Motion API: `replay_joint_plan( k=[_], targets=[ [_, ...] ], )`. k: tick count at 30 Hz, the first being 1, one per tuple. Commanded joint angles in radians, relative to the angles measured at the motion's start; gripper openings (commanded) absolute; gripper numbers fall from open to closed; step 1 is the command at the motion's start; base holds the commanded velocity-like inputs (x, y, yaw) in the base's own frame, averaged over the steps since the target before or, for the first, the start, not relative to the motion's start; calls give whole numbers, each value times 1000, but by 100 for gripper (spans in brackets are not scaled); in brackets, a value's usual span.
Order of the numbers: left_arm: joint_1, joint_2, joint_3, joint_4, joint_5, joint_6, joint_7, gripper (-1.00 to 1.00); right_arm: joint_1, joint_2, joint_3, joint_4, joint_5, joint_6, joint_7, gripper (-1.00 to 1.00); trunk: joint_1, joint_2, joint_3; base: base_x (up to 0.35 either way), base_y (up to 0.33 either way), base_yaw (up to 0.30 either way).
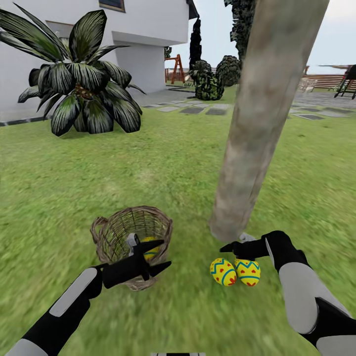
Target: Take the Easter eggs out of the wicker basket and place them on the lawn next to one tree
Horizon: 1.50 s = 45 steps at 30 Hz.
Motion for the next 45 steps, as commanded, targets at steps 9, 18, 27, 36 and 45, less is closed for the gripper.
replay_joint_plan(
  k=[9, 18, 27, 36, 45],
  targets=[
    [-1, 1, -2, 1, -5, -2, -10, 100, -1, 1, -7, -1, 10, 3, 9, 100, 0, 0, -1, -1, 134, 70],
    [-1, 1, -2, 1, -5, -2, -10, 100, -1, 8, -6, -1, 11, 3, 49, 100, 0, 0, -1, 0, 2, 279],
    [-1, 1, -2, 2, -5, -2, -10, 100, -1, 8, -4, -1, 12, 3, 113, 100, 0, 0, 0, 0, 0, 290],
    [-1, 1, -1, 1, -6, -2, -10, 100, -1, 9, -3, -2, 12, 3, 114, 100, -4, 1, 33, 0, 0, 270],
    [-1, 1, -1, 1, -6, -2, -10, 100, -1, 9, -3, -3, 12, 3, 114, 100, -8, 4, 71, 0, 0, 230]
  ],
)
